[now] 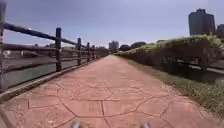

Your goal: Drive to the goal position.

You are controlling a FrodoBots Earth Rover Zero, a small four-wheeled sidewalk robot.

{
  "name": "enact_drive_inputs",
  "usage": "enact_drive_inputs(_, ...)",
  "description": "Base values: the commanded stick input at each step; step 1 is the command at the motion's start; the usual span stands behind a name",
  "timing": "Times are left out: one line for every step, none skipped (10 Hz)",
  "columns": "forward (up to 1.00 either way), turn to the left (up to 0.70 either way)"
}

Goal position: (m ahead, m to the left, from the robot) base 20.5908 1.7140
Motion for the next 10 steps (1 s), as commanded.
enact_drive_inputs(0.85,0.00)
enact_drive_inputs(0.85,0.00)
enact_drive_inputs(0.85,0.00)
enact_drive_inputs(0.85,0.00)
enact_drive_inputs(0.85,0.00)
enact_drive_inputs(0.85,0.00)
enact_drive_inputs(0.85,0.00)
enact_drive_inputs(0.85,0.00)
enact_drive_inputs(0.85,0.00)
enact_drive_inputs(0.85,0.00)
